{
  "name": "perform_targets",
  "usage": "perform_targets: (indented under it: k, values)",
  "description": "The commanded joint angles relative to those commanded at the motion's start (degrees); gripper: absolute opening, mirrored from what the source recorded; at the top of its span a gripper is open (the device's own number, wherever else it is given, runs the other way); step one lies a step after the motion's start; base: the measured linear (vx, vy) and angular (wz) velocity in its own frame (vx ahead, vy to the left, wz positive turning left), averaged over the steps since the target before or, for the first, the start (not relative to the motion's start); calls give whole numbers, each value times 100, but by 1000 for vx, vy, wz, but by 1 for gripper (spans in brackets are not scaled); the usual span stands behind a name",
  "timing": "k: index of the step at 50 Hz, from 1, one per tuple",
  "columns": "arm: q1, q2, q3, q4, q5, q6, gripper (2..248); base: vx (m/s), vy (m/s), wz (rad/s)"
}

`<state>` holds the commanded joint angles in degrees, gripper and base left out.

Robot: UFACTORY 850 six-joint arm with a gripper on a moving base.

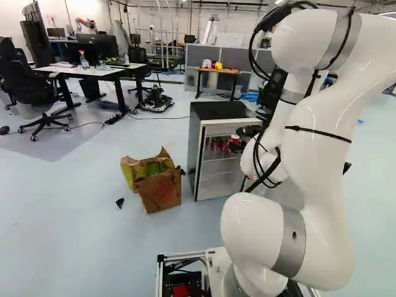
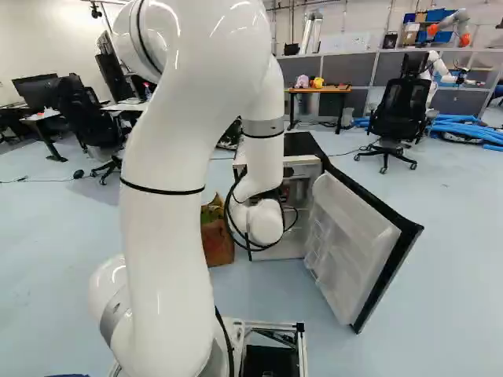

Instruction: Grab a drink from the fridge

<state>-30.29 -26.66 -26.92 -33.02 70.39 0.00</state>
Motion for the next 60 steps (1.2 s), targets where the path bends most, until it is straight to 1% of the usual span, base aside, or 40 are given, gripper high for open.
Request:
perform_targets:
  k: [13, 40, 60]
  values:
    - [1, 255, 81, 0, -130, 0, 96, 0, 0, 0]
    - [19, 753, 192, 0, -655, 0, 96, 0, 0, 0]
    - [86, 997, 111, 0, -1052, 0, 96, 0, 0, 0]
